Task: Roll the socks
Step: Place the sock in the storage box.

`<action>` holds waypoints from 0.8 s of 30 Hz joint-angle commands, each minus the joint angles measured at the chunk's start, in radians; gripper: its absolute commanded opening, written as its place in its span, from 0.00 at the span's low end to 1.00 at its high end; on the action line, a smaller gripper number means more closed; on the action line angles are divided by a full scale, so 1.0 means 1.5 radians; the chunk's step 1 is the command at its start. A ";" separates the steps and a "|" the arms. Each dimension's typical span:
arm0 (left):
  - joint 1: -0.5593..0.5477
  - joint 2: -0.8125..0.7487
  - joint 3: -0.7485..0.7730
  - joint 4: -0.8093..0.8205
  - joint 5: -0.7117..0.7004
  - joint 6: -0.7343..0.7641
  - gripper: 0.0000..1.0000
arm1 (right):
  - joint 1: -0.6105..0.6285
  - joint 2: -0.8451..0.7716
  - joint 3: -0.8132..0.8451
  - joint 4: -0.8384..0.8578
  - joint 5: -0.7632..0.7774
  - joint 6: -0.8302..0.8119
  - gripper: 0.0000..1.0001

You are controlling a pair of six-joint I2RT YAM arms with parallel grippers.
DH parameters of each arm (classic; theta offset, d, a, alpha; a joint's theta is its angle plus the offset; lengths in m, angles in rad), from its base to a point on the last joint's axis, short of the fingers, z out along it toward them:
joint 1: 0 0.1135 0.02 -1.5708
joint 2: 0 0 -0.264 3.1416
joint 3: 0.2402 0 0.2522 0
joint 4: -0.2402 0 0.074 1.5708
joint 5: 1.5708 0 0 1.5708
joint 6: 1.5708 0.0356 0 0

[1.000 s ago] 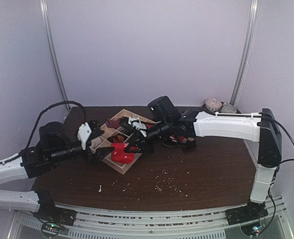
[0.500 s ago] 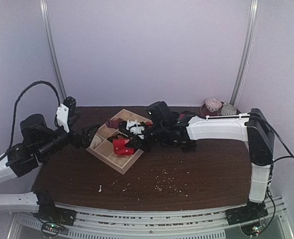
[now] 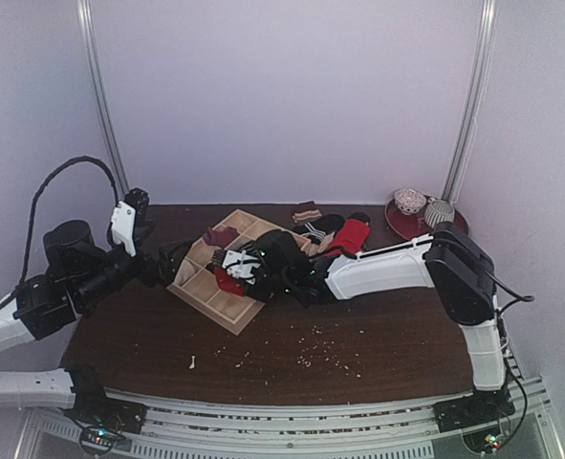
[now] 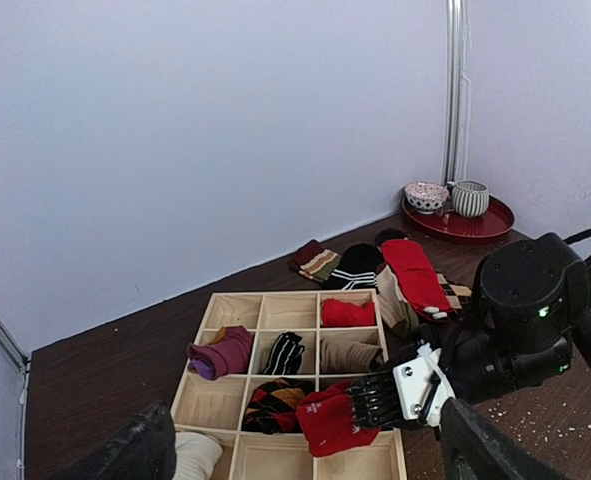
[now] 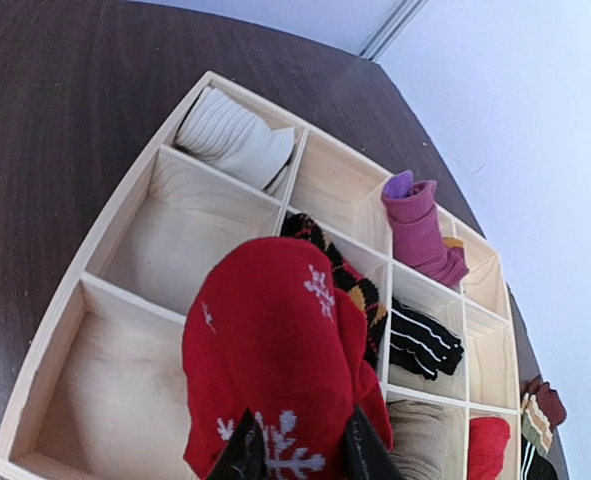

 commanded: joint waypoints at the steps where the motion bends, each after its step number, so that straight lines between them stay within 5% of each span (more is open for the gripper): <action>1: 0.003 -0.005 -0.008 0.011 -0.011 0.006 0.90 | 0.015 -0.012 0.005 0.071 0.121 0.027 0.01; 12: 0.003 -0.016 -0.022 -0.001 -0.007 0.008 0.90 | 0.070 -0.007 -0.094 0.113 0.233 -0.150 0.02; 24: 0.003 -0.019 -0.023 -0.010 -0.009 0.001 0.90 | 0.080 0.029 0.029 -0.179 0.059 -0.068 0.03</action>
